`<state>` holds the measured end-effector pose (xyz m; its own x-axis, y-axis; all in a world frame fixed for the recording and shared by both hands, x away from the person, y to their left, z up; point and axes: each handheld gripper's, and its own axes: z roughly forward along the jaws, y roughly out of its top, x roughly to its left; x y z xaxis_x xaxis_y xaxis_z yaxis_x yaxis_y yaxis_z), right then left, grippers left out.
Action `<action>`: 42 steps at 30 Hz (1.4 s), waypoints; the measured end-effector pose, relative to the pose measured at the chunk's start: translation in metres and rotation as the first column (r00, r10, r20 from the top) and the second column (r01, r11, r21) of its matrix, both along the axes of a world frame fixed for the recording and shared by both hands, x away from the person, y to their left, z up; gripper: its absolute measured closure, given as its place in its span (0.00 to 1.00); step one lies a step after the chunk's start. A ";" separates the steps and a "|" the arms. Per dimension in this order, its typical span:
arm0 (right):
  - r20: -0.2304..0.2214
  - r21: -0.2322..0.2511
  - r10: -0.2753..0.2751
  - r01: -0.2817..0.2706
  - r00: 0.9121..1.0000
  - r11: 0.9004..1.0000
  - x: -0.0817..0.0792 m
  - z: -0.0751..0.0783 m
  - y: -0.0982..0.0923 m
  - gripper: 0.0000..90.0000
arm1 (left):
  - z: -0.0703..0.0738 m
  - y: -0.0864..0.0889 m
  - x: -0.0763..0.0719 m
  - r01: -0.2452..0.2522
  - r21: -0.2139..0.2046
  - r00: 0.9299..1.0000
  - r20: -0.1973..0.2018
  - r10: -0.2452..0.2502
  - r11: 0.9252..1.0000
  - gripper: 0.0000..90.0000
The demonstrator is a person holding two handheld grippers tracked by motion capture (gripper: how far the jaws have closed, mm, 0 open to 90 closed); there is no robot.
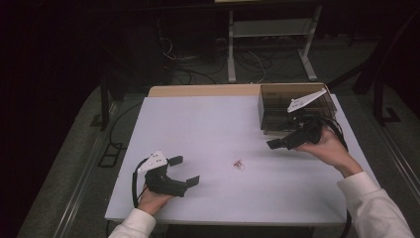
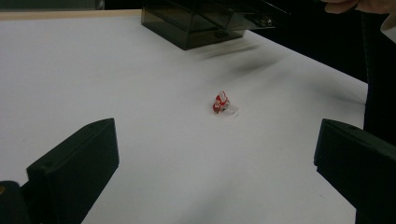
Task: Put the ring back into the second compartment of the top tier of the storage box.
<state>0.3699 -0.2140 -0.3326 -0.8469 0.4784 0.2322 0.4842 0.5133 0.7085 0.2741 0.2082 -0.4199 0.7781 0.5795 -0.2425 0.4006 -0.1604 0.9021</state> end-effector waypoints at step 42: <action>0.002 -0.019 0.077 -0.077 0.997 0.997 -0.014 -0.037 0.068 0.08 | 0.001 -0.003 0.000 0.016 0.010 1.000 0.007 -0.016 1.000 0.00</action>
<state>0.3557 -0.1459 -0.3698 -0.8820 0.4159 0.2217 0.4410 0.5625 0.6993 0.2738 0.2054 -0.4192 0.7889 0.5695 -0.2308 0.3912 -0.1756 0.9034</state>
